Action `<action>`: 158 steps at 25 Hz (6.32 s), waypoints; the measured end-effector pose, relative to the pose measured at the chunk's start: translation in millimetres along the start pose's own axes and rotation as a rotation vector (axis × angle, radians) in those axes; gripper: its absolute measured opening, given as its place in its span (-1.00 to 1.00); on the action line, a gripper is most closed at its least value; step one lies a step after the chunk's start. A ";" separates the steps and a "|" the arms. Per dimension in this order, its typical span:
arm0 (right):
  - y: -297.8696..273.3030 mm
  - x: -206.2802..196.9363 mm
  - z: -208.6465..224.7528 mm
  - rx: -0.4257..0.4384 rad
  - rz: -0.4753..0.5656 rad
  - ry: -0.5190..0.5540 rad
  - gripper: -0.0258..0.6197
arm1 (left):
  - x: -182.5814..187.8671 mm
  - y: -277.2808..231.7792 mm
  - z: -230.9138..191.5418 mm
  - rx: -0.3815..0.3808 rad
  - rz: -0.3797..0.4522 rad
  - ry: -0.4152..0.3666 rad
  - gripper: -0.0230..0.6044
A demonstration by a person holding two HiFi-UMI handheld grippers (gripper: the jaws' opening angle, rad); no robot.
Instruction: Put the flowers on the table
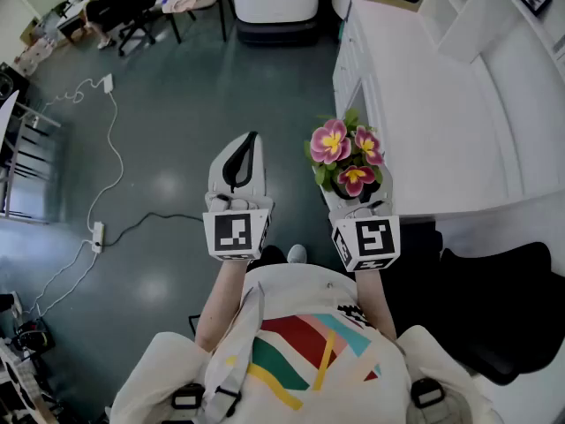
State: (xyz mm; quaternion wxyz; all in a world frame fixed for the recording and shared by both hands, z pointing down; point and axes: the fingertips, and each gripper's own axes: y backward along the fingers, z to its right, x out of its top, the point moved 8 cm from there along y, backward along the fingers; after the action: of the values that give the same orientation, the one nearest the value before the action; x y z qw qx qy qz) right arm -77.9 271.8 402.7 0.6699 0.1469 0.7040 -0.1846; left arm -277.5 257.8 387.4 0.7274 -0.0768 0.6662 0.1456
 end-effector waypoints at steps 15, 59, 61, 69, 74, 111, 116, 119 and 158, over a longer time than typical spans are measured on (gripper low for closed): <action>-5.2 -12.6 -0.6 0.040 0.004 -0.099 0.14 | -9.2 3.3 -13.7 0.022 -0.019 -0.013 -0.91; -372.1 28.8 145.3 0.028 -0.042 -0.060 0.13 | -41.1 -365.5 -179.5 -0.029 0.006 0.043 -0.91; -388.9 32.0 146.2 0.035 -0.042 -0.045 0.14 | -42.6 -377.7 -191.1 -0.019 0.013 0.032 -0.91; -417.4 36.3 152.7 0.039 -0.051 -0.071 0.14 | -48.7 -408.5 -214.9 -0.007 0.026 0.039 -0.91; -418.2 44.2 183.1 -0.016 0.010 -0.084 0.13 | -52.4 -433.6 -204.4 -0.011 0.039 0.016 -0.91; -0.6 37.0 315.9 -1.583 0.042 -0.086 0.13 | 61.9 -478.0 350.5 -1.592 0.258 0.197 -0.91; 1.9 34.9 297.6 -1.732 0.006 -0.108 0.13 | 55.9 -466.9 368.9 -1.746 0.242 0.188 -0.92; 0.2 33.7 292.1 -1.778 -0.009 -0.107 0.13 | 54.5 -464.7 374.4 -1.792 0.239 0.215 -0.92; 107.5 -100.5 373.2 -1.844 -0.242 -0.482 0.13 | 3.1 -483.9 404.6 -1.848 0.130 0.053 -0.91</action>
State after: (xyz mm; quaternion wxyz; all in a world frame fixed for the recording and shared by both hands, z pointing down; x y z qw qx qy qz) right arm 308.6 200.9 483.3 0.6251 -0.5535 0.4259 0.3485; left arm 257.7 -75.8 385.3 0.3522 -0.5921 0.3047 0.6577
